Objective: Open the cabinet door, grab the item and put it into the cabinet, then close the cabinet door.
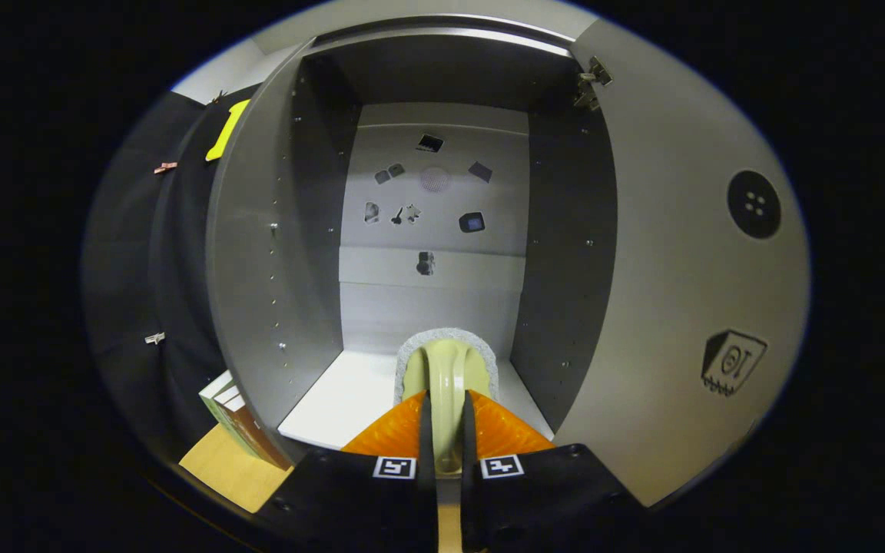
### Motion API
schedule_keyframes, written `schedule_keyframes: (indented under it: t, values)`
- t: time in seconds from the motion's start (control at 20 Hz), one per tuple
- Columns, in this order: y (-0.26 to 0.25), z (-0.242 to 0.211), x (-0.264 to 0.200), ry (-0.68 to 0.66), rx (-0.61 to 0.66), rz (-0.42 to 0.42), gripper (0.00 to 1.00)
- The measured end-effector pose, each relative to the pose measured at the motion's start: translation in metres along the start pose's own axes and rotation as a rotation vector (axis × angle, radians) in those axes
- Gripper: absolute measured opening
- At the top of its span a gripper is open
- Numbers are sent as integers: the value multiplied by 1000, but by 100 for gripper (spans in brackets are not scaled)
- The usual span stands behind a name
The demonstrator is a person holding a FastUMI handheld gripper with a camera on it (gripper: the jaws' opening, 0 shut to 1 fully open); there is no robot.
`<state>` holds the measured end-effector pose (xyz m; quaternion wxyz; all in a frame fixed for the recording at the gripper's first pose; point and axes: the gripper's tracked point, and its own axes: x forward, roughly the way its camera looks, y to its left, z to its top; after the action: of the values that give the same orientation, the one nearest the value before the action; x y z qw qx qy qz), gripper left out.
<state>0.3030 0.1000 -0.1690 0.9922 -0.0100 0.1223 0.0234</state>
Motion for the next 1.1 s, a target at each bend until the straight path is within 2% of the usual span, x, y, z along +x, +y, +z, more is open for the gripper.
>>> schedule_keyframes:
  t: [0.2,0.4,0.7,0.85,0.95,1.1]
  values:
    - [-1,3,40,2,18,20,16]
    - [14,-23,84,101,86,61,16]
    - [35,-40,135,157,7,50,15]
    - [38,-62,150,222,7,40,16]
    - [35,-71,154,248,6,29,17]
    - [31,-66,158,227,12,13,26]
